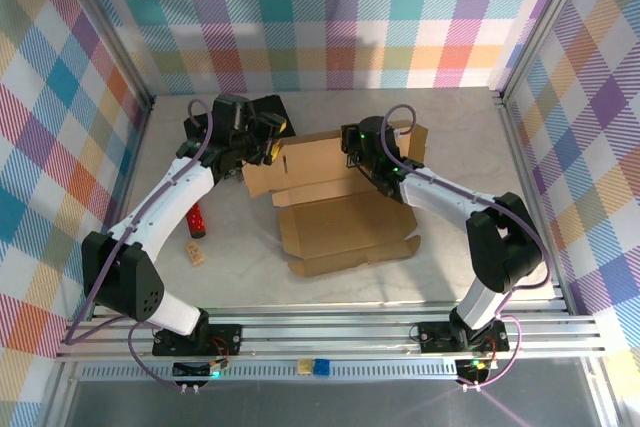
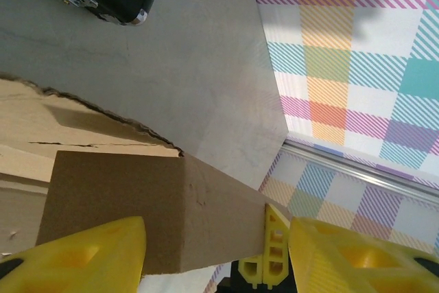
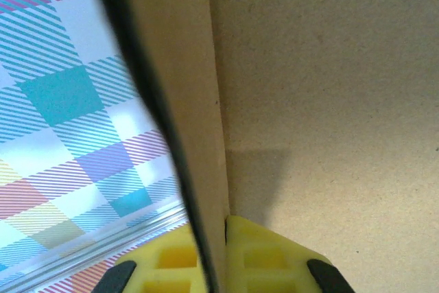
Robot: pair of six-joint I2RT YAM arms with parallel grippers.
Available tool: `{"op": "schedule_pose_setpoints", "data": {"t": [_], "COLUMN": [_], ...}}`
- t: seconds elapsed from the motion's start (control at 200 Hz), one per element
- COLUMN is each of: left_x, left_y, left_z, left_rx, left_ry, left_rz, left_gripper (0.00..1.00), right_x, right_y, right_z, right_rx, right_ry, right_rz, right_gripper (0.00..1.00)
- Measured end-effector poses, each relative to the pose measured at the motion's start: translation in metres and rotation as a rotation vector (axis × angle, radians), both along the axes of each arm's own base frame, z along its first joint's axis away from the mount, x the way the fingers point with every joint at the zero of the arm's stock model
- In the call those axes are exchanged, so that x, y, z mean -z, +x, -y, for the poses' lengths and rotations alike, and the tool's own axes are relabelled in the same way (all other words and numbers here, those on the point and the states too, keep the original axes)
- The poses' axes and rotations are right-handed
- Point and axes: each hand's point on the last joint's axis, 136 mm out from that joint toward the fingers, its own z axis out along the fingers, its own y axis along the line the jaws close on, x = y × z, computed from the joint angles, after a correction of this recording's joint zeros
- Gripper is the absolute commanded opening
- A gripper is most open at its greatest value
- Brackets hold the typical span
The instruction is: Fold the paper box
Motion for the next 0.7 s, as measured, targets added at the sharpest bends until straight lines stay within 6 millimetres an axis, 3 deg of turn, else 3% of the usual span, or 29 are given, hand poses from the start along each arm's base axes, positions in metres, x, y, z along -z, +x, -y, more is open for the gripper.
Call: {"op": "schedule_pose_setpoints", "data": {"t": [0.45, 0.535, 0.655, 0.7], "left_x": [0.011, 0.01, 0.009, 0.008], "left_y": [0.005, 0.005, 0.006, 0.007], "left_z": [0.015, 0.018, 0.019, 0.02], "left_rx": [0.063, 0.065, 0.059, 0.057], "left_ry": [-0.02, -0.029, -0.043, -0.049], "left_rz": [-0.008, -0.006, -0.001, 0.006], "left_gripper": [0.44, 0.32, 0.03, 0.0], "right_x": [-0.001, -0.001, -0.005, -0.006], "right_y": [0.0, 0.0, 0.002, 0.002], "right_z": [-0.001, -0.001, 0.0, 0.0], "right_rx": [-0.008, -0.009, -0.004, -0.004], "right_ry": [0.0, 0.0, 0.006, 0.008], "right_rz": [-0.007, -0.008, -0.003, -0.003], "right_gripper": [0.0, 0.0, 0.0, 0.0]}}
